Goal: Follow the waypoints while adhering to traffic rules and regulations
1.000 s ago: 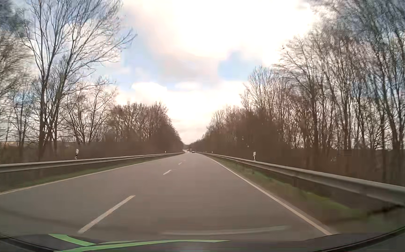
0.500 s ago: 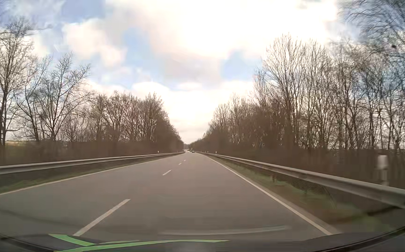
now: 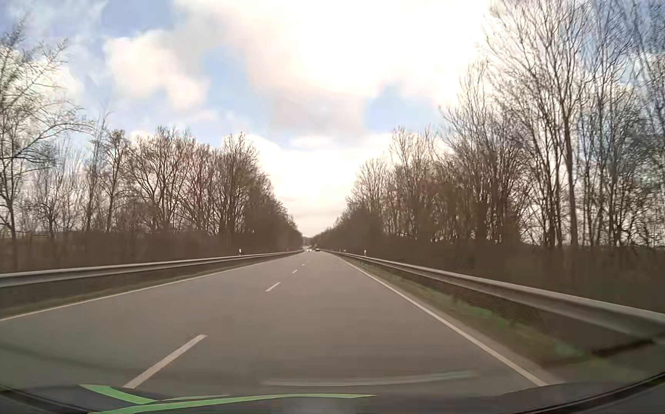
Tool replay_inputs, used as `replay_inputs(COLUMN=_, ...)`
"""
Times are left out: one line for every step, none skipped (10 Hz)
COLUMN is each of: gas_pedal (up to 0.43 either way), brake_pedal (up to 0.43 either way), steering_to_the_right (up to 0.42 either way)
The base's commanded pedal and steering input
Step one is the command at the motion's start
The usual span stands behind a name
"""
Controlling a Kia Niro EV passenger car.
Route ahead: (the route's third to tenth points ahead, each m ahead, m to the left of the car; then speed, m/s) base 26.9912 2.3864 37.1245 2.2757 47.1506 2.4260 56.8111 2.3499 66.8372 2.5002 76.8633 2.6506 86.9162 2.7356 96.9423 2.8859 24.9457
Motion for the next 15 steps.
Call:
replay_inputs(gas_pedal=0.220, brake_pedal=0.000, steering_to_the_right=0.000)
replay_inputs(gas_pedal=0.220, brake_pedal=0.000, steering_to_the_right=0.000)
replay_inputs(gas_pedal=0.220, brake_pedal=0.000, steering_to_the_right=0.000)
replay_inputs(gas_pedal=0.220, brake_pedal=0.000, steering_to_the_right=0.000)
replay_inputs(gas_pedal=0.220, brake_pedal=0.000, steering_to_the_right=0.000)
replay_inputs(gas_pedal=0.220, brake_pedal=0.000, steering_to_the_right=0.000)
replay_inputs(gas_pedal=0.220, brake_pedal=0.000, steering_to_the_right=0.000)
replay_inputs(gas_pedal=0.220, brake_pedal=0.000, steering_to_the_right=0.000)
replay_inputs(gas_pedal=0.220, brake_pedal=0.000, steering_to_the_right=0.000)
replay_inputs(gas_pedal=0.220, brake_pedal=0.000, steering_to_the_right=0.000)
replay_inputs(gas_pedal=0.220, brake_pedal=0.000, steering_to_the_right=0.000)
replay_inputs(gas_pedal=0.220, brake_pedal=0.000, steering_to_the_right=0.000)
replay_inputs(gas_pedal=0.220, brake_pedal=0.000, steering_to_the_right=0.000)
replay_inputs(gas_pedal=0.220, brake_pedal=0.000, steering_to_the_right=0.000)
replay_inputs(gas_pedal=0.220, brake_pedal=0.000, steering_to_the_right=0.000)
